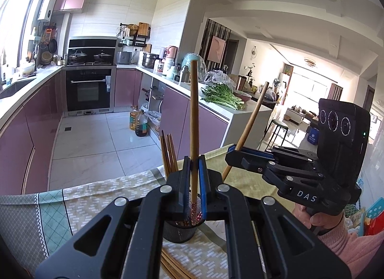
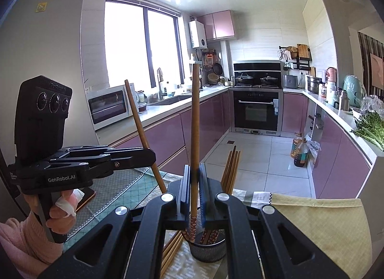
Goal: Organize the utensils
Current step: 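Lower both upright chopsticks into the black mesh cup, then open both tools to release the chopsticks into the cup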
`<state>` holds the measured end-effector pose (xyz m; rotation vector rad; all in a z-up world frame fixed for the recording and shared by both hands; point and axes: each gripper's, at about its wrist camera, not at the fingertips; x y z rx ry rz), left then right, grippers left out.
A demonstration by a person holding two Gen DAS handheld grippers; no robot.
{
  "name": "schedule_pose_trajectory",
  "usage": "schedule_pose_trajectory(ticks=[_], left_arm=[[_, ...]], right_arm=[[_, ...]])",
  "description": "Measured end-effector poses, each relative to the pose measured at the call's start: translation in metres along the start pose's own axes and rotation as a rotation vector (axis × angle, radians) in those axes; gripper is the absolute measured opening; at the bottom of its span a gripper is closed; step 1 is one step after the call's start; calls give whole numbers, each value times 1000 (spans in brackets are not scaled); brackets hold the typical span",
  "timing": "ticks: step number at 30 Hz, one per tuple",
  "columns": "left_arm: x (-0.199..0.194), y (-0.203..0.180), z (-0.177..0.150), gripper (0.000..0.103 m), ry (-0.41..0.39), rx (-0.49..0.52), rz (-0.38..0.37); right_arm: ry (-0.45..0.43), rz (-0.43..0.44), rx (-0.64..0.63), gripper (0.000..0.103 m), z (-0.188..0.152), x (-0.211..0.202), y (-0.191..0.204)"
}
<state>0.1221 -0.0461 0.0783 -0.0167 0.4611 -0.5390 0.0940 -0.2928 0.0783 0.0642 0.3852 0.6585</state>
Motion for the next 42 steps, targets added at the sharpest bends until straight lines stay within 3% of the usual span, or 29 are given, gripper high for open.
schedule_pose_trajectory(ticks=[8,25,32,42], left_arm=[[14,-6,-3,8,23,21,41],[52,-1,-26,8,195,93,67],[72,6,-31,8,284,72,48],[90,11,-28,8,296,33,55]], right_arm=[[13,-25,14,6,-3,16,-5],[158,-6,107,6,-35,63,-20],[205,-12,128,6,-41,79,-28],[213,-25,161,7,-41,89,-36]])
Point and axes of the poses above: each gripper's, at about its wrist camera, not at the fingertips, and x roughly the way its jaws point, y to its left, z to its top, and after that the axes turned 8 degrees about z, right-handed
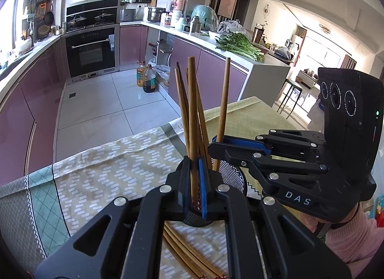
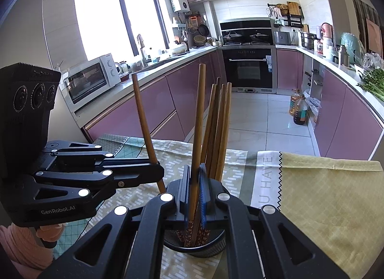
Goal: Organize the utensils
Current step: 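Open both tools to release the chopsticks into the cup, then move both open tools back down to the chopstick pile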
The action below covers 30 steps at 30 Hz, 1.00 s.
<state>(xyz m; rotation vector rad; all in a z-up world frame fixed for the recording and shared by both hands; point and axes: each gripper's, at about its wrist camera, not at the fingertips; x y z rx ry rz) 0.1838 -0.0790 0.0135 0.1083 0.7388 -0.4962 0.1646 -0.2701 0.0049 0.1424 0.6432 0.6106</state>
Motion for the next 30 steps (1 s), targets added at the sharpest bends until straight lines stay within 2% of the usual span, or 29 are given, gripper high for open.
schedule_pose_trajectory(ticks=[8,11,19,20,21,23,30], left_arm=[[-4,1,-10,11,-22,-29,15],[-12,0,-18,17,-50,-23,40],[-53,4,-50,38,-150,-7,80],[-57,6,-55,40,-155,-8,86],[-60,7,-61,42,-155,-7,94],[-61,10,-73,43,-143,-3,107],[-45,19,-113,43,-40,-24,139]], right_arm=[[2,0,16,9,-3,-2,-5],[-7,9,9,9,-7,-8,-1],[-24,93,-73,24,-27,-40,26],[-21,107,-87,29,-31,-43,30],[-16,117,-102,34,-35,-45,35],[5,139,-121,36,-46,-45,43],[130,162,-91,36,-85,-19,50]])
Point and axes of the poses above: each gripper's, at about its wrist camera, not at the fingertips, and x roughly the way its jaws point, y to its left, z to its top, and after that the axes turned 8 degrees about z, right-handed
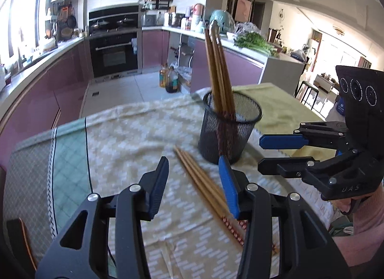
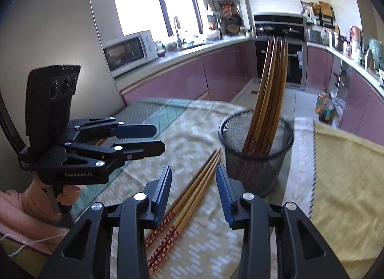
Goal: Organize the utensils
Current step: 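Move both open tools back down to the chopstick pile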
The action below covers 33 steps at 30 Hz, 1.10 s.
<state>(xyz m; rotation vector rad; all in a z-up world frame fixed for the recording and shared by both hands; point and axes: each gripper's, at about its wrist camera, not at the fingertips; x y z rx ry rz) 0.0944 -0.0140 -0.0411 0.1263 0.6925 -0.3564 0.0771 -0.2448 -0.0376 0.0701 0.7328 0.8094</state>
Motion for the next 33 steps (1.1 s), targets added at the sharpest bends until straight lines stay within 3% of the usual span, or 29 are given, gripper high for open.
schedule_pose_trajectory(ticks=[9,23,33], left_arm=[[28,-1,-36,43,122,-29,11],[64,-12,-41,42,216,-22,35],[63,-7,-41,27,227,-23,9]], right_arm=[[92,-26,52,36,-28,34,-1],[96,-39,112,36,-36,36,-15],[116,-46,101,36,-33,47,-12]])
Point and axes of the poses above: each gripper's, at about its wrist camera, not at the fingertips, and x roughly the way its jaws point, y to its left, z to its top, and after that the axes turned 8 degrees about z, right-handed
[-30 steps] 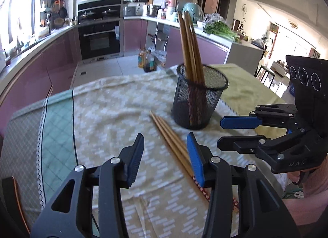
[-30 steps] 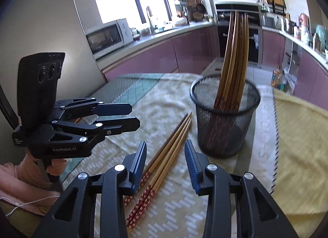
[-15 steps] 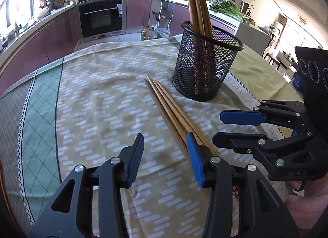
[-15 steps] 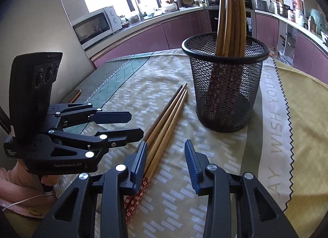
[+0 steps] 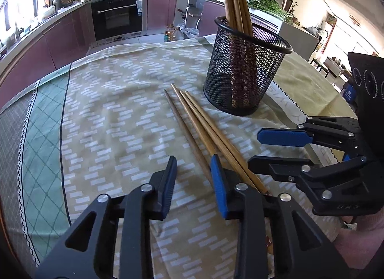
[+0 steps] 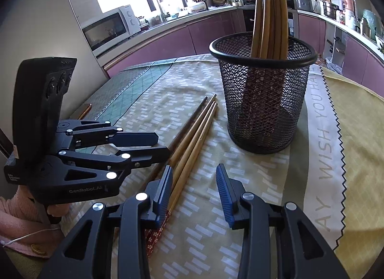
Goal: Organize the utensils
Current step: 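Move both open tools back down to the chopstick pile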
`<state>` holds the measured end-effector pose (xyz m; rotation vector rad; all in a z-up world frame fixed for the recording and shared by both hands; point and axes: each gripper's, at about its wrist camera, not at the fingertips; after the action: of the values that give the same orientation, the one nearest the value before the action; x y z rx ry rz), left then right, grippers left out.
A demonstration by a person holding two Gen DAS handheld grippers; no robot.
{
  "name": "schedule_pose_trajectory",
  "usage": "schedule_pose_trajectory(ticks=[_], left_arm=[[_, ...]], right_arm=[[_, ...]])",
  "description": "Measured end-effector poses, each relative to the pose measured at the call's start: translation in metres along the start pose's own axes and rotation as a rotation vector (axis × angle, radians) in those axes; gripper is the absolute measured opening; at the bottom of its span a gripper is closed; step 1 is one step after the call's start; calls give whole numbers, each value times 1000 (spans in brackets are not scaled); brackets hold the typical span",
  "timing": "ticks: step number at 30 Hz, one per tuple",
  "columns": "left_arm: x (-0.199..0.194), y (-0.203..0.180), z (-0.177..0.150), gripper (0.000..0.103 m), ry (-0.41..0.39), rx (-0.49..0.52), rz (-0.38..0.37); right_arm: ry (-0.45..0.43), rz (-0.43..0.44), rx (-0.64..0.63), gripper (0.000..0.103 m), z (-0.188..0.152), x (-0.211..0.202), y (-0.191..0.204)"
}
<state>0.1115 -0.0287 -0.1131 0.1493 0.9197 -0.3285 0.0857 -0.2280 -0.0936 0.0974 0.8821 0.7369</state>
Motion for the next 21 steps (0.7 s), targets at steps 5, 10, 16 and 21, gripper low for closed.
schedule_pose_trajectory(ticks=[5,10,16,21], left_arm=[[0,3,-1,22,14,-14,-25],[0,3,-1,22,12,-11,-17],[1,2,0,26,8,-5,-1],[3,1,3,25,8,1,6]], right_arm=[[9,-9,4,35,3,7,-1],[22,-44,-11,33,5,12,0],[37,-91,-52,33,6,17,8],[49,-127,-86,32,6,21,13]])
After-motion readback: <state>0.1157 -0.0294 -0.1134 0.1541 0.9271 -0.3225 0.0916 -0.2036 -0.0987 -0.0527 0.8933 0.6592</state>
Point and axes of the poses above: each gripper's, at about its wrist camera, not at the fingertips, and x roughly the way its jaws point, y to its left, z to its top, and after that the axes turned 8 degrees about z, right-handed
